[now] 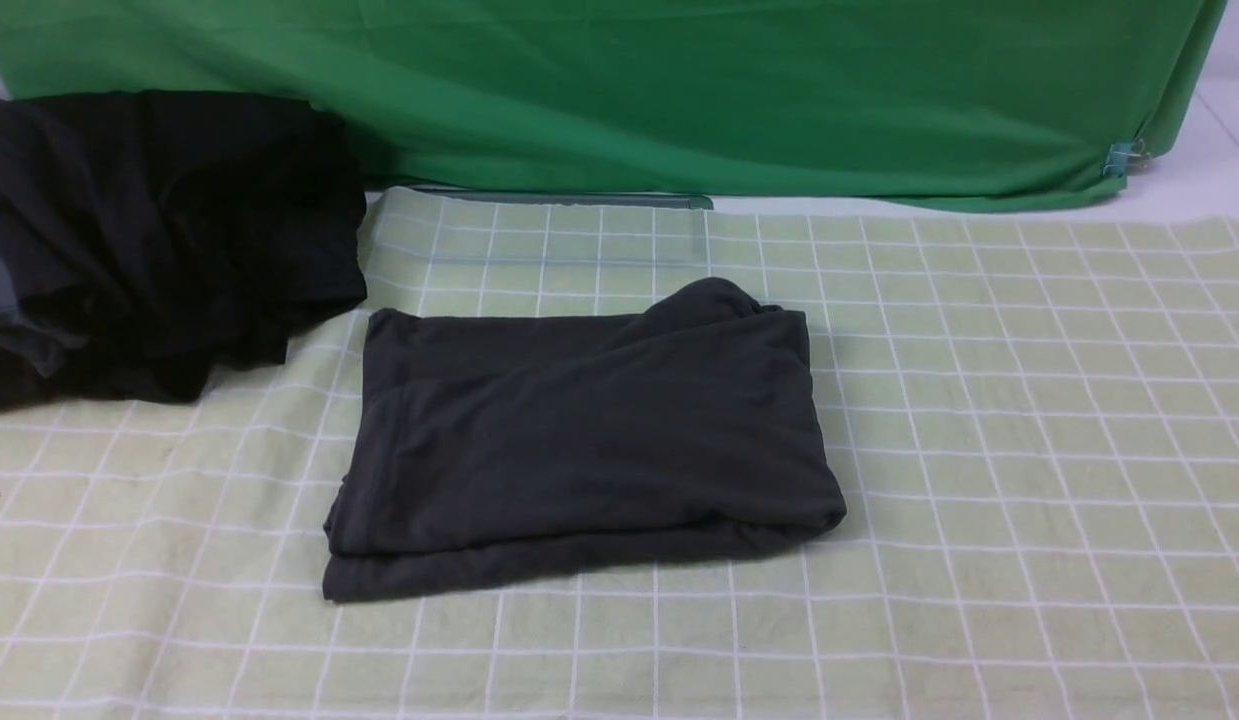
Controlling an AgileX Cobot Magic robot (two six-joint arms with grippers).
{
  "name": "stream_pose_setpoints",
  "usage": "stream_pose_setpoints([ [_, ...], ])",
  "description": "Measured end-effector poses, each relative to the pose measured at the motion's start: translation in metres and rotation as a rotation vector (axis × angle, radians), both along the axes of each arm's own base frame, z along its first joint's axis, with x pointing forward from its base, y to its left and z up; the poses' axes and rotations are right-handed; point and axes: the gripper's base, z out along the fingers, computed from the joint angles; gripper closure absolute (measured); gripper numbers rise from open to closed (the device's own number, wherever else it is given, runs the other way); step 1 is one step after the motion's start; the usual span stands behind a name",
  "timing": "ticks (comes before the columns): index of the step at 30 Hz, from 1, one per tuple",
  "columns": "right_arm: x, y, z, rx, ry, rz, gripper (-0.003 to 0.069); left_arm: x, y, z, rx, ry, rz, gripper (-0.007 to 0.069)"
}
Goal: Fold a long-sleeved shirt over a green coffee tablecloth.
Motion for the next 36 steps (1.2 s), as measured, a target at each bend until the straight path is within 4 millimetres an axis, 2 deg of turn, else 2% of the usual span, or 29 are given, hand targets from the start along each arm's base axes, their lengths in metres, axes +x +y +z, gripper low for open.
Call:
stream_pose_setpoints([
  [10,-0.001,-0.001,0.0,0.006,-0.015,-0.005,0.0505,-0.001,0.0,-0.003,-0.001,0.006,-0.004,0.0627],
  [21,0.0,0.0,-0.001,0.0,0.001,0.0,0.0475,0.0,0.001,-0.004,0.035,0.009,0.009,0.0627],
  [30,0.001,0.001,-0.003,-0.01,0.024,0.007,0.0455,0.001,0.008,-0.006,0.171,-0.021,0.1,0.0625],
  [33,0.001,0.001,-0.003,-0.01,0.026,0.008,0.0447,0.001,0.012,-0.014,0.197,-0.034,0.186,0.0625],
  [36,0.002,0.001,-0.004,-0.013,0.034,0.01,0.0442,0.006,0.017,-0.039,0.208,-0.053,0.286,0.0623],
])
